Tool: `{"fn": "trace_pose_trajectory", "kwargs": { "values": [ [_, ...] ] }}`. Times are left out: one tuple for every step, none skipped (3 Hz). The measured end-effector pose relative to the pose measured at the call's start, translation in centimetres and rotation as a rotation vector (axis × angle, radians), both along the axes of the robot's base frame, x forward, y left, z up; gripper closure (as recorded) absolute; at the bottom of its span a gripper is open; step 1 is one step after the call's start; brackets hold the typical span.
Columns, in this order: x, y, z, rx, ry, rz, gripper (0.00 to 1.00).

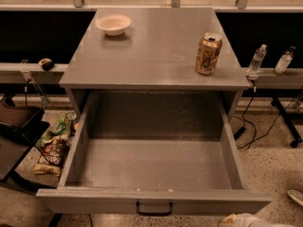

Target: Close top drawer

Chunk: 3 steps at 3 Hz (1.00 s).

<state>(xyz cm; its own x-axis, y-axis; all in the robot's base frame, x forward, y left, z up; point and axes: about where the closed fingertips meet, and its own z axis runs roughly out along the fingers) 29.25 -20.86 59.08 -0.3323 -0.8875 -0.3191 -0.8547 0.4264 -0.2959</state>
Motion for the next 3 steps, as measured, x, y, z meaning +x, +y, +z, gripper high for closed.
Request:
{"fn": "trace_pose_trajectory", "kwargs": {
  "values": [
    [1.5,-0.9,-0.2,0.010,-0.074,-0.034,1.00],
    [2.8,-0.4,-0.4,0.033,-0.121,-0.042,1.00],
    [2.8,-0.4,-0.4,0.033,-0.122,-0.042,1.00]
  ]
}}
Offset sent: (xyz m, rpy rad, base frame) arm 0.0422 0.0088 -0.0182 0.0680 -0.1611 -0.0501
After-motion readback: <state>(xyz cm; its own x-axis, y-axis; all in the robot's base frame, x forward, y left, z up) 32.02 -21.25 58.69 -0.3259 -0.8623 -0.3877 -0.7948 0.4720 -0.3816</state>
